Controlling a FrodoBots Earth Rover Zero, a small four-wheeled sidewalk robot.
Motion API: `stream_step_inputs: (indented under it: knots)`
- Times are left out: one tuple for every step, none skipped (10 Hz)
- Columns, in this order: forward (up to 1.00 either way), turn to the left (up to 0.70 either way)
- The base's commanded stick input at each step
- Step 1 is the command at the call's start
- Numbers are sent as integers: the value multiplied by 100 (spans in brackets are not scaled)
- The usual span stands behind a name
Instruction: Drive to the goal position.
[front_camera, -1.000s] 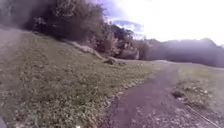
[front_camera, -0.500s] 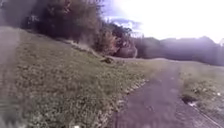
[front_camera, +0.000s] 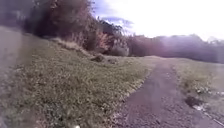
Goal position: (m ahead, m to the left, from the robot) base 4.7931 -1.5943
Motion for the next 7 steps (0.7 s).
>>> stream_step_inputs:
  knots:
    - [70,-35]
    - [70,-35]
    - [70,-35]
    - [70,-35]
    - [70,-35]
    - [70,-35]
    - [70,-35]
